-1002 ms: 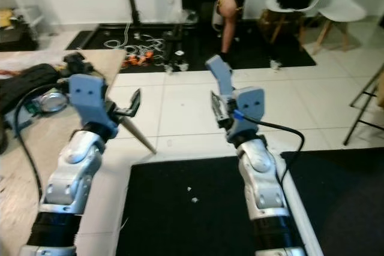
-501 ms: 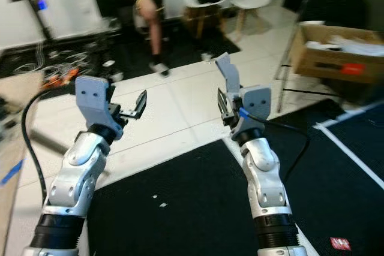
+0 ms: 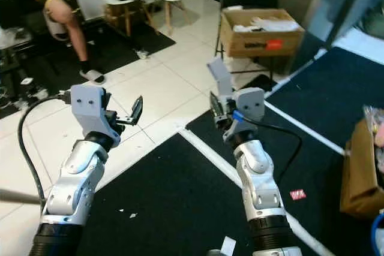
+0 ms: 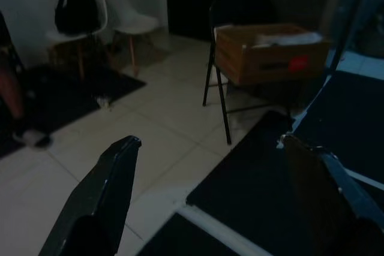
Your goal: Picking trash to rubbish bin
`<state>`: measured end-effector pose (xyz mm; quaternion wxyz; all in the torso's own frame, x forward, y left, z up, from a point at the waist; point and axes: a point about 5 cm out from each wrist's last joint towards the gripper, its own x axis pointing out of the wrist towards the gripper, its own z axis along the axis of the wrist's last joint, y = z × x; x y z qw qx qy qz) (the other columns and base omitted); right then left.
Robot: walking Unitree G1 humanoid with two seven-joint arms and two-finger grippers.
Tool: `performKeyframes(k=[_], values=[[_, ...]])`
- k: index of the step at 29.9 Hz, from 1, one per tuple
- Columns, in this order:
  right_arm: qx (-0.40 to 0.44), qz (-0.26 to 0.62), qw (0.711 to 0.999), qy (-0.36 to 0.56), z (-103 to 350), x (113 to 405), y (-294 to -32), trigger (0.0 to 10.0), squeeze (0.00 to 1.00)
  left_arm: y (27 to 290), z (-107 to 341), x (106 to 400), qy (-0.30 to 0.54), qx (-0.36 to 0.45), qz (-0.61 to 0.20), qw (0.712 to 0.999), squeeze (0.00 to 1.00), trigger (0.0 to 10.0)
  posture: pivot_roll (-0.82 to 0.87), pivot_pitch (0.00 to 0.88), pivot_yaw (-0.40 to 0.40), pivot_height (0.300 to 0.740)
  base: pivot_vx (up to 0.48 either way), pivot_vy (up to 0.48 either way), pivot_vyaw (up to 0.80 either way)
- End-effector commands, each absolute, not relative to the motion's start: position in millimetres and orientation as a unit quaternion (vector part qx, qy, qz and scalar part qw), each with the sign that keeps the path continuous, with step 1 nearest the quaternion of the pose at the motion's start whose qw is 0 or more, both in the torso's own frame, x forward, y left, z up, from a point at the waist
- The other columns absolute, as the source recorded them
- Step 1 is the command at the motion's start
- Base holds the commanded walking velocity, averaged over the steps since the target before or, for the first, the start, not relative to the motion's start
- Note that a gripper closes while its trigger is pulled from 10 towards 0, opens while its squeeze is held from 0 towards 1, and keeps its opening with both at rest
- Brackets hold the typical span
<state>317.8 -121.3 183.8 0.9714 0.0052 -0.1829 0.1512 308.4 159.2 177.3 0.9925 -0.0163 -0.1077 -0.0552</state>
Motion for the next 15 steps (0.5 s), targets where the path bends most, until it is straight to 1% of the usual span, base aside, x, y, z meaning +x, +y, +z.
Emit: performKeyframes(k=[1, 15], values=[[0.001, 0.146, 0.973, -0.181, 183.6, 318.3, -126.1, 10.0, 0.00, 155.5, 176.6, 307.3, -0.107, -0.019, -0.060, 0.992, 0.00, 10.0, 0.04, 0.109, 0.037, 0.740, 0.000, 0.000, -0.80], [0.002, 0.153, 0.973, -0.173, 181.8, 319.7, -126.2, 10.0, 0.00, 156.2, 172.3, 302.7, -0.097, -0.033, -0.047, 0.994, 0.00, 10.0, 0.04, 0.122, 0.024, 0.740, 0.000, 0.000, -0.80]])
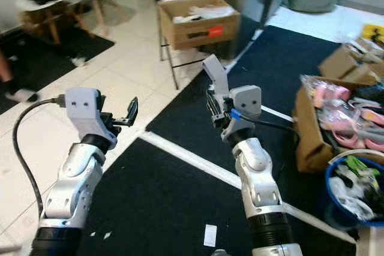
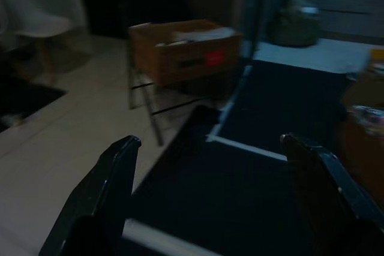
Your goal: Picking trash to rubbish bin
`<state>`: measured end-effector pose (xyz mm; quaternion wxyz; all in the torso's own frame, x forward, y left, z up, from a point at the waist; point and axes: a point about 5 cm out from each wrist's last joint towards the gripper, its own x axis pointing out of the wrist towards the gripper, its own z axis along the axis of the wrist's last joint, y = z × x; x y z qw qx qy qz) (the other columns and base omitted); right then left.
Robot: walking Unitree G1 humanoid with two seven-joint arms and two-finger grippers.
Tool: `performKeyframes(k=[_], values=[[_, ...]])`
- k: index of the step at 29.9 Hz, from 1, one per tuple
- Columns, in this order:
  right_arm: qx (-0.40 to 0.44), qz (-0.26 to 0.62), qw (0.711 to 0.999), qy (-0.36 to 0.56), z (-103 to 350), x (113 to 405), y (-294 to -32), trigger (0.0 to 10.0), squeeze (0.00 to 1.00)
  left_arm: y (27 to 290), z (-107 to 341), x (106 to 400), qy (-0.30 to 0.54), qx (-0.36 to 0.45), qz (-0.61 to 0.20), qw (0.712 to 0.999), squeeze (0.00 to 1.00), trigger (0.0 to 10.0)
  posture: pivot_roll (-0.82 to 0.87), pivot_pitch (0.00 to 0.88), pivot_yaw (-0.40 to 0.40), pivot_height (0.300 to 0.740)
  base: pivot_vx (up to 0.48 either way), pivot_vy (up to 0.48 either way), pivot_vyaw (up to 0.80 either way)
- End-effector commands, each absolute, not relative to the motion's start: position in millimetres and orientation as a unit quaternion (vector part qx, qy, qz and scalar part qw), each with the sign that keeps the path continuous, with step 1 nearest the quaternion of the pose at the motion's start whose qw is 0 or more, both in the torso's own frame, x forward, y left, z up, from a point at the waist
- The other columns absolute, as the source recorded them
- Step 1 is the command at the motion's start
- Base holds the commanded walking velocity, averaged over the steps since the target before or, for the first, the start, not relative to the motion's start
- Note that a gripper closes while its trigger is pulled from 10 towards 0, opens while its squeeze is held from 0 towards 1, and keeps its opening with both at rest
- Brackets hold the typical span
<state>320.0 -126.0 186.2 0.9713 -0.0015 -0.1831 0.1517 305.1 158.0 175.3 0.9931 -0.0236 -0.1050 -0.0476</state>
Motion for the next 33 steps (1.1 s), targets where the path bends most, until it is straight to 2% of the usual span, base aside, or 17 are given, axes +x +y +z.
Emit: performKeyframes(k=[1, 19, 33], values=[[0.001, 0.154, 0.973, -0.173, 182.0, 320.1, -126.6, 10.0, 0.00, 156.1, 172.2, 302.4, -0.097, -0.034, -0.047, 0.994, 0.00, 10.0, 0.04, 0.126, 0.021, 0.740, 0.000, 0.000, -0.80], [0.003, 0.162, 0.973, -0.166, 181.6, 323.0, -125.4, 10.0, 0.00, 157.5, 173.2, 302.1, -0.096, -0.028, -0.039, 0.994, 0.00, 10.0, 0.04, 0.138, 0.012, 0.740, 0.000, 0.000, -0.77], [0.005, 0.181, 0.971, -0.153, 176.9, 323.3, -120.6, 10.0, 0.00, 159.3, 171.5, 300.6, -0.093, -0.019, -0.026, 0.995, 0.00, 10.0, 0.04, 0.139, 0.002, 0.740, 0.000, 0.000, 0.00]])
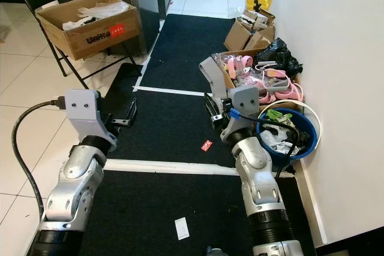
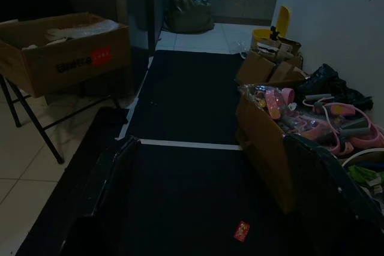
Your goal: Picking trash to rubbish bin
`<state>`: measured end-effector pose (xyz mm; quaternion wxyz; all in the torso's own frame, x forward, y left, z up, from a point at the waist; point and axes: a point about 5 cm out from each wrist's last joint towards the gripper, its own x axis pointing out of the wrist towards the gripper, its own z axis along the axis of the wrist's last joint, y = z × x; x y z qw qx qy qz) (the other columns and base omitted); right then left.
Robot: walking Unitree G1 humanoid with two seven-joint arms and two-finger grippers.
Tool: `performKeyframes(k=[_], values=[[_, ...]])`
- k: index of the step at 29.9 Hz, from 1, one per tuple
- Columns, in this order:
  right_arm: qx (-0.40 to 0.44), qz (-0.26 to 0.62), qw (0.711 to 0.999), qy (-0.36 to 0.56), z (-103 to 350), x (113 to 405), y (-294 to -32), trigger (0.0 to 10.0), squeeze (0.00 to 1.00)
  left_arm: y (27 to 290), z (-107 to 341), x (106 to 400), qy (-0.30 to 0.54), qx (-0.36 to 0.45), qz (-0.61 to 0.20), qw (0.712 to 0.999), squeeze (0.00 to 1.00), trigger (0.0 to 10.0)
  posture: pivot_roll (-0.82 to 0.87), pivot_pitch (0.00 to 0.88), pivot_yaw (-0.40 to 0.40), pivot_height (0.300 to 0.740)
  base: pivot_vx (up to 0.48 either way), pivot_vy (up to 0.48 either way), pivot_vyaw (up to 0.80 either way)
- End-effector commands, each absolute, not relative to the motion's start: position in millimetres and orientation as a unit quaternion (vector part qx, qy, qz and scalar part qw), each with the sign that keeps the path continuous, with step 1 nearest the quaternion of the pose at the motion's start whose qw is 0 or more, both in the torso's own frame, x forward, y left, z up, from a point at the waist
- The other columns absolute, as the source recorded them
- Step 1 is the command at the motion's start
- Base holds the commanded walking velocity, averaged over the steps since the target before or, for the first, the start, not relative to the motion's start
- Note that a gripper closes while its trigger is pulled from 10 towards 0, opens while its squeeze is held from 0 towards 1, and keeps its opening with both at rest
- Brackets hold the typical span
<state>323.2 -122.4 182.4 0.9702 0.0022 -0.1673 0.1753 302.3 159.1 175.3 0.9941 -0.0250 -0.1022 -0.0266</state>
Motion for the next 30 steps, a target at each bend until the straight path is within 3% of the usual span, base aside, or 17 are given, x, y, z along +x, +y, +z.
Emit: performKeyframes(k=[1, 7, 30], values=[[0.006, 0.182, 0.971, -0.152, 177, 323, -120, 10.0, 0.00, 159, 171, 301, -0.092, -0.020, -0.027, 0.995, 0.00, 10.0, 0.04, 0.139, 0.002, 0.740, 0.000, 0.000, 0.00], [0.005, 0.189, 0.972, -0.141, 172, 323, -119, 10.0, 0.00, 159, 169, 301, -0.087, -0.016, -0.025, 0.996, 0.00, 10.0, 0.04, 0.137, 0.001, 0.740, 0.000, 0.000, 0.00], [0.002, 0.197, 0.973, -0.123, 163, 322, -118, 10.0, 0.00, 159, 168, 300, -0.083, -0.020, -0.018, 0.996, 0.00, 10.0, 0.04, 0.136, -0.006, 0.740, 0.300, 0.000, 0.00]])
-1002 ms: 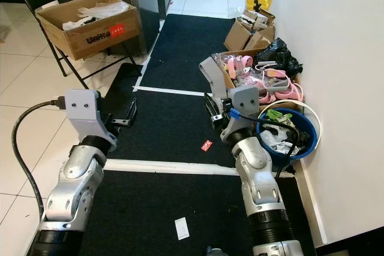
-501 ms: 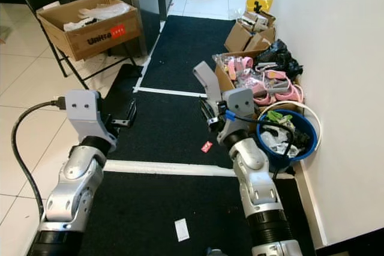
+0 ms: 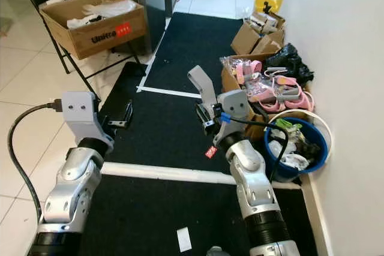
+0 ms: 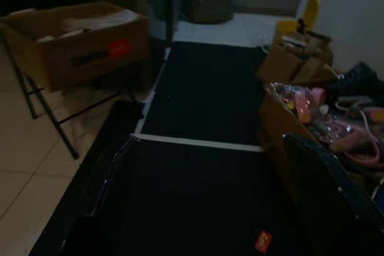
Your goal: Picking trash to rubbish bin
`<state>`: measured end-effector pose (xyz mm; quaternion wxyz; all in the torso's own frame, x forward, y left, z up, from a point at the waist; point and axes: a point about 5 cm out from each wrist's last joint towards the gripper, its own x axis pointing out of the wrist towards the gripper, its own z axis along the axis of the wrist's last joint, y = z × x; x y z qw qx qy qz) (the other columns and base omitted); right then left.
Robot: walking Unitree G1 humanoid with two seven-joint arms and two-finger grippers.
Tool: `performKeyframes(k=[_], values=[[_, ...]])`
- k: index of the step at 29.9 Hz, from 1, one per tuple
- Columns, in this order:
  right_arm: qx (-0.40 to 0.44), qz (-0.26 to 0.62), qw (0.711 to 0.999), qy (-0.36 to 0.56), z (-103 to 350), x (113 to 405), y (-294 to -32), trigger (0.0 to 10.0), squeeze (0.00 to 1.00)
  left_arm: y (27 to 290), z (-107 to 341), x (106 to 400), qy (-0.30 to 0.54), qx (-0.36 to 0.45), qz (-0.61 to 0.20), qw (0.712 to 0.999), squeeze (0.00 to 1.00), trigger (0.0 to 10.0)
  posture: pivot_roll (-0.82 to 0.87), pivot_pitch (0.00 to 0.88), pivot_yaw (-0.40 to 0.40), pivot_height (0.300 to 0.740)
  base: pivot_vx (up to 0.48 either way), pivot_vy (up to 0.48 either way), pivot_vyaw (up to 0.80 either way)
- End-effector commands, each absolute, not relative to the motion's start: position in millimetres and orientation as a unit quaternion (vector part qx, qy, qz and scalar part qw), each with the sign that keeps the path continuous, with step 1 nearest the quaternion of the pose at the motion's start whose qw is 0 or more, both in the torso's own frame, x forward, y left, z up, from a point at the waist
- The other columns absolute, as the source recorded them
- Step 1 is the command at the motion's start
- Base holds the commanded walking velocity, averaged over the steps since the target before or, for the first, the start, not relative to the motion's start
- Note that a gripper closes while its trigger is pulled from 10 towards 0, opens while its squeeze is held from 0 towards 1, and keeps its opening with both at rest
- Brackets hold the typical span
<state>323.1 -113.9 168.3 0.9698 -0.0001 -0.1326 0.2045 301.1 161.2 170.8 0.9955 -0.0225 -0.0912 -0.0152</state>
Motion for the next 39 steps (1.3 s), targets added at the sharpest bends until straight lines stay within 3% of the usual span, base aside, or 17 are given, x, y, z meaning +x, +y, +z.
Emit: performKeyframes(k=[1, 39], values=[[0.001, 0.197, 0.973, -0.123, 163.0, 322.4, -118.3, 10.0, 0.00, 159.1, 167.5, 300.5, -0.083, -0.020, -0.019, 0.996, 0.00, 10.0, 0.04, 0.136, -0.006, 0.740, 0.330, 0.000, 0.00], [-0.002, 0.198, 0.974, -0.108, 153.5, 321.6, -118.7, 10.0, 0.00, 157.7, 165.2, 299.2, -0.077, -0.018, -0.025, 0.997, 0.00, 10.0, 0.04, 0.122, -0.010, 0.740, 0.329, 0.000, 0.00]])
